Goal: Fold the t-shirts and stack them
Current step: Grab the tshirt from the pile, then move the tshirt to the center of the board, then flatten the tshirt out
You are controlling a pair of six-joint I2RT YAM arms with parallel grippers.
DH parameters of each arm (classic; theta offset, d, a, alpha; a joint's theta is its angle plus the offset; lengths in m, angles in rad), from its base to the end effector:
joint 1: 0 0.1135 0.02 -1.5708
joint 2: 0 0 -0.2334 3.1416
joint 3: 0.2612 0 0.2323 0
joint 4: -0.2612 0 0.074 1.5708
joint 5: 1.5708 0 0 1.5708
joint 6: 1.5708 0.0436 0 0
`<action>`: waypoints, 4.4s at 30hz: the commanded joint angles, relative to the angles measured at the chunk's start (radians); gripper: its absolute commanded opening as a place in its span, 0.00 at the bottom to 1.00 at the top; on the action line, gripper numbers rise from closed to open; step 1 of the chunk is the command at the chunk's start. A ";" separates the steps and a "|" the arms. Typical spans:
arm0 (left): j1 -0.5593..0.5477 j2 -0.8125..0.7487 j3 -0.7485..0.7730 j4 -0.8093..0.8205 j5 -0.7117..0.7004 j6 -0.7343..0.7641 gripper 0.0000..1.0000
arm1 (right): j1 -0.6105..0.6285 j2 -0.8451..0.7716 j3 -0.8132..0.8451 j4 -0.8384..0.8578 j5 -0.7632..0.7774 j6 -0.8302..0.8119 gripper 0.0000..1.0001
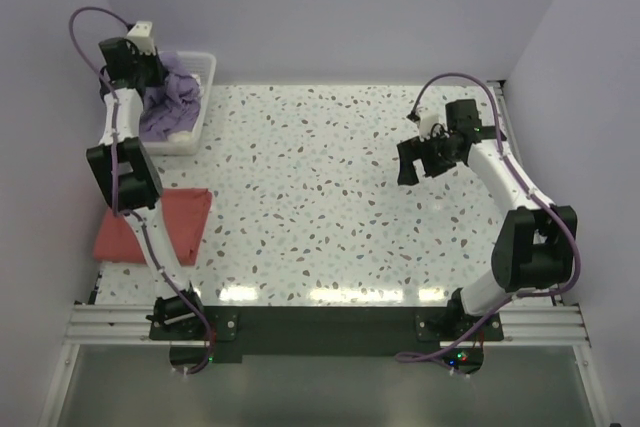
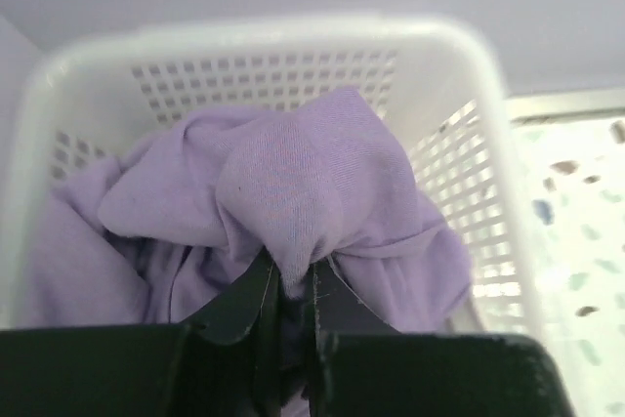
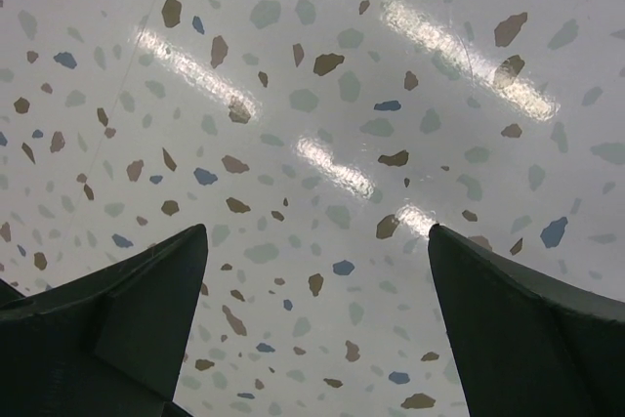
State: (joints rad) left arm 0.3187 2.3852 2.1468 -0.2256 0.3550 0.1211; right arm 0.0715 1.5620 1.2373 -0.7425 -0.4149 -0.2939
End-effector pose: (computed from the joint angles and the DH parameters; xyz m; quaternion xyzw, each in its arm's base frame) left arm 0.5031 0.1500 0.2276 0.0098 0.8424 -0.0338 0.5376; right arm 0.3027 0.0393 0.2324 -0.2226 0.9226 0.1712 0.2644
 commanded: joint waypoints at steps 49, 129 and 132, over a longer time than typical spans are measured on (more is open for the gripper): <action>-0.542 -0.802 -1.085 -0.025 0.178 0.100 0.87 | -0.039 0.084 0.054 -0.178 0.169 -0.168 0.94; -0.507 -0.862 -1.131 -0.162 0.229 0.127 0.59 | 0.408 0.026 -0.191 -0.354 0.108 -0.461 0.62; -0.507 -0.853 -1.119 -0.175 0.226 0.127 0.59 | 0.430 0.047 -0.202 -0.324 0.100 -0.450 0.61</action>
State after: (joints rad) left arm -0.1860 1.5314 0.9806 -0.4328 0.5739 0.2211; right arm 0.4786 1.5894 1.0462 -1.1336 -0.2844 -0.7620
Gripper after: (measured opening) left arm 0.584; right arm 0.616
